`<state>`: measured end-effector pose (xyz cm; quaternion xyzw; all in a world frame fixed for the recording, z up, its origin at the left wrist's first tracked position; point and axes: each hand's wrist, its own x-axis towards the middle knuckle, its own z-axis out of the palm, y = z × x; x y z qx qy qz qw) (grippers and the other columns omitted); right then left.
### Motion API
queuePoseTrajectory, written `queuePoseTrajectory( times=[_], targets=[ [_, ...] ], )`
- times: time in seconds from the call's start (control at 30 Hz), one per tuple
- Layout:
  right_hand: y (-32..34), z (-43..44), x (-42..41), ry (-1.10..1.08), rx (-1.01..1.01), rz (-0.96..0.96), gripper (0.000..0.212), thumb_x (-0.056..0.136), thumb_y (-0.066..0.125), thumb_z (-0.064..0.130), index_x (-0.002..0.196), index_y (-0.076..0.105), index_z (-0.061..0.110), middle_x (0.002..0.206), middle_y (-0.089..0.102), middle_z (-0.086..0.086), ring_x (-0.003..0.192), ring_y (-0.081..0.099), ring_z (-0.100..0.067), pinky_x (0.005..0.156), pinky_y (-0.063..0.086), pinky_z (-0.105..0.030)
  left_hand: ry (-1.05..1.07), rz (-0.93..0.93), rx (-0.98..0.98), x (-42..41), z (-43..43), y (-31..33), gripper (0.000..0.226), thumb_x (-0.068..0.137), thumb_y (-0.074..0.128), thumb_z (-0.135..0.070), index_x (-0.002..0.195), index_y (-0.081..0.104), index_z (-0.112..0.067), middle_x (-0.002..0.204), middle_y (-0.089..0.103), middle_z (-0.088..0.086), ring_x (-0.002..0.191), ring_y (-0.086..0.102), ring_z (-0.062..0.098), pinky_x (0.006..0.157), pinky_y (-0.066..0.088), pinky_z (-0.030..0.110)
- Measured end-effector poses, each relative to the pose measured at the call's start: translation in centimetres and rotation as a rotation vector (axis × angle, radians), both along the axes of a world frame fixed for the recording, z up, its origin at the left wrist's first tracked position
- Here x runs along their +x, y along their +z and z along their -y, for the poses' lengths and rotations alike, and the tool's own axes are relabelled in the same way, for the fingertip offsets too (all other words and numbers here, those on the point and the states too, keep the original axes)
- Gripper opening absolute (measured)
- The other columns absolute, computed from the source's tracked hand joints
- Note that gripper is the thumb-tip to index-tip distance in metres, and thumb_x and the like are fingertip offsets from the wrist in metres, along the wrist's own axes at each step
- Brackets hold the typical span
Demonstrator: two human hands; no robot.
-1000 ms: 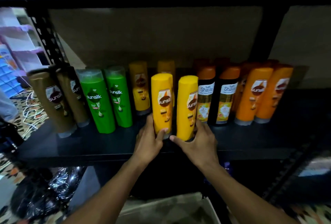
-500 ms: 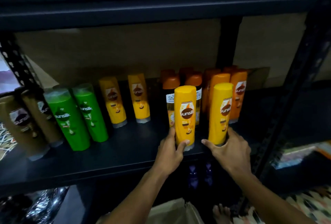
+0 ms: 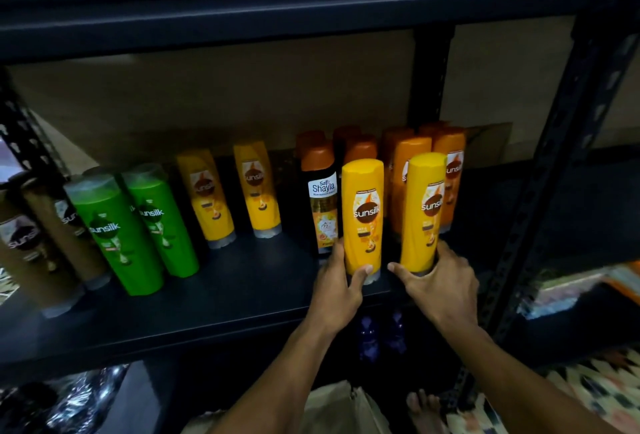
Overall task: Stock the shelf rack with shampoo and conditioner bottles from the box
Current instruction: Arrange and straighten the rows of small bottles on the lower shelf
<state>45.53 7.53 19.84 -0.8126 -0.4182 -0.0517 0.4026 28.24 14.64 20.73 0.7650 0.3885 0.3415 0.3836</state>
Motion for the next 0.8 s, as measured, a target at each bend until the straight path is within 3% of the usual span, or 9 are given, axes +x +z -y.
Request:
queuePoseTrajectory(
  times=[0.1, 0.33, 0.47, 0.63, 0.8],
  targets=[
    [-0.5, 0.0, 0.0, -0.004, -0.010, -0.013, 0.082, 0.061, 0.076, 0.077, 0.118, 0.057, 0.022, 0.101, 0.070, 0.000, 0.094, 0.066, -0.026, 0.081, 0.057, -0.044, -0.014, -0.006, -0.016, 0.0, 0.0, -0.2, 0.060, 0.100, 0.063, -0.033, 0.152, 0.033, -0.025, 0.143, 0.053, -0.005, 0.126, 0.054, 0.009, 0.103, 0.048, 0.030],
    [-0.7, -0.3, 0.0, 0.012, -0.022, -0.067, 0.083, 0.058, 0.077, 0.076, 0.117, 0.055, 0.022, 0.107, 0.069, -0.002, 0.099, 0.065, -0.029, 0.087, 0.055, -0.048, -0.025, 0.012, -0.051, -0.1, -0.2, 0.5, 0.055, 0.099, 0.064, -0.032, 0.147, 0.040, -0.025, 0.136, 0.055, -0.011, 0.123, 0.054, 0.005, 0.101, 0.045, 0.026],
    [-0.2, 0.1, -0.1, 0.042, -0.033, -0.176, 0.102, 0.056, 0.088, 0.064, 0.135, 0.045, 0.016, 0.126, 0.063, -0.007, 0.117, 0.060, -0.033, 0.097, 0.052, -0.052, -0.033, 0.021, -0.067, -0.4, -0.2, 0.8, 0.053, 0.097, 0.068, -0.030, 0.144, 0.045, -0.023, 0.134, 0.060, -0.008, 0.116, 0.057, 0.004, 0.104, 0.049, 0.031],
    [0.4, 1.9, -1.1, 0.090, -0.015, -0.281, 0.126, 0.059, 0.097, 0.039, 0.155, 0.020, 0.011, 0.146, 0.049, -0.012, 0.136, 0.046, -0.032, 0.109, 0.044, -0.048, -0.069, 0.027, -0.105, -1.7, 0.3, 1.1, 0.071, 0.092, 0.075, -0.029, 0.152, 0.038, -0.023, 0.140, 0.055, -0.008, 0.127, 0.053, 0.007, 0.107, 0.043, 0.026],
    [0.9, 4.1, -4.1, 0.038, -0.007, -0.239, 0.132, 0.058, 0.098, 0.034, 0.157, 0.014, 0.015, 0.152, 0.033, -0.015, 0.141, 0.028, -0.034, 0.115, 0.035, -0.051, -0.053, -0.026, -0.117, -5.1, 1.4, 1.0, 0.087, 0.089, 0.078, -0.033, 0.158, 0.029, -0.018, 0.151, 0.049, 0.001, 0.137, 0.048, 0.010, 0.112, 0.038, 0.022]
  ],
)
